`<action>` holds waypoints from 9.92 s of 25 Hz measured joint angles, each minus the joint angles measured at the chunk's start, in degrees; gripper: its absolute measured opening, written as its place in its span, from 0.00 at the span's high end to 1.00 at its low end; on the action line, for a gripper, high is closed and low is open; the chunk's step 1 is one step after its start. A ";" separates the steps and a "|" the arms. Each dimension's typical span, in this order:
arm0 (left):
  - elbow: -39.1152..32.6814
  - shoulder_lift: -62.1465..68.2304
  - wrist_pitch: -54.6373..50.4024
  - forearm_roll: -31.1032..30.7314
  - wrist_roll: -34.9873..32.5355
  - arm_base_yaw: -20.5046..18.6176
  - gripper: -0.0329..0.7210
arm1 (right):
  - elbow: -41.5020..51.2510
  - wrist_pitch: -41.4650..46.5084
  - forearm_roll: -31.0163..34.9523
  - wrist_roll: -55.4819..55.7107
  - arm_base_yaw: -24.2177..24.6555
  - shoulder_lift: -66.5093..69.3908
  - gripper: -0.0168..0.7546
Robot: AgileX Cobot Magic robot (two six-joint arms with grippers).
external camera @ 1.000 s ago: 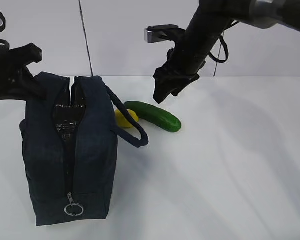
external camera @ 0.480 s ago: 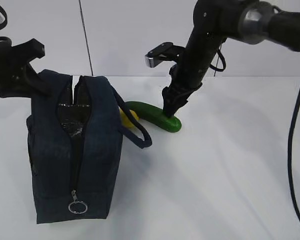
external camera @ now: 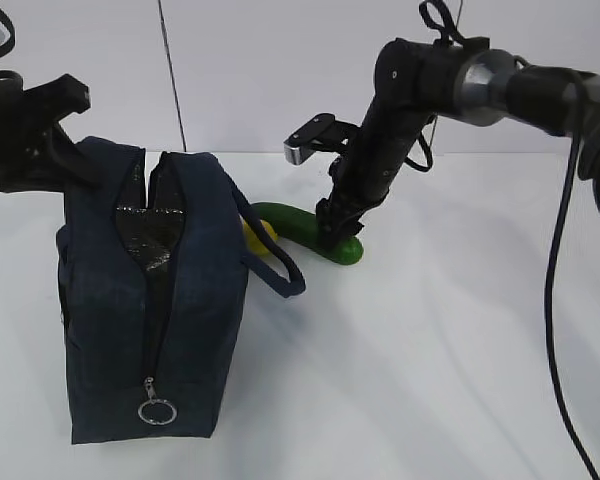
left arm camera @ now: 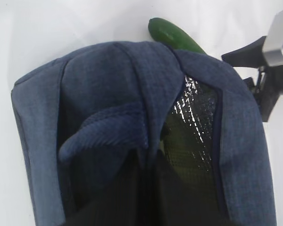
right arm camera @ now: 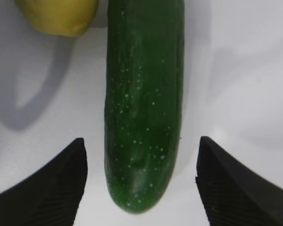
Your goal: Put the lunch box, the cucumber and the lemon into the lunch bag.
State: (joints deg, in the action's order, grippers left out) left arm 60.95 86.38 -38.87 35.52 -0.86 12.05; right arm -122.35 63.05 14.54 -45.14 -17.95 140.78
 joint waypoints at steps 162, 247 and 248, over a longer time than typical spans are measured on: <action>0.00 0.00 5.11 0.10 -1.50 -0.13 0.95 | -5.01 7.70 -3.13 49.10 -23.27 -19.46 0.26; 0.00 0.00 2.20 -5.09 -1.50 -2.84 0.95 | -7.75 -5.76 23.00 -22.24 -3.38 8.53 0.33; 0.00 0.00 2.20 -5.09 -1.50 -2.84 0.95 | -7.75 -5.74 23.10 -22.24 -3.38 8.53 0.37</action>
State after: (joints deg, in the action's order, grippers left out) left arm 60.95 86.38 -36.67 30.43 -2.36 9.21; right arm -130.10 57.31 37.64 -67.38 -21.33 149.31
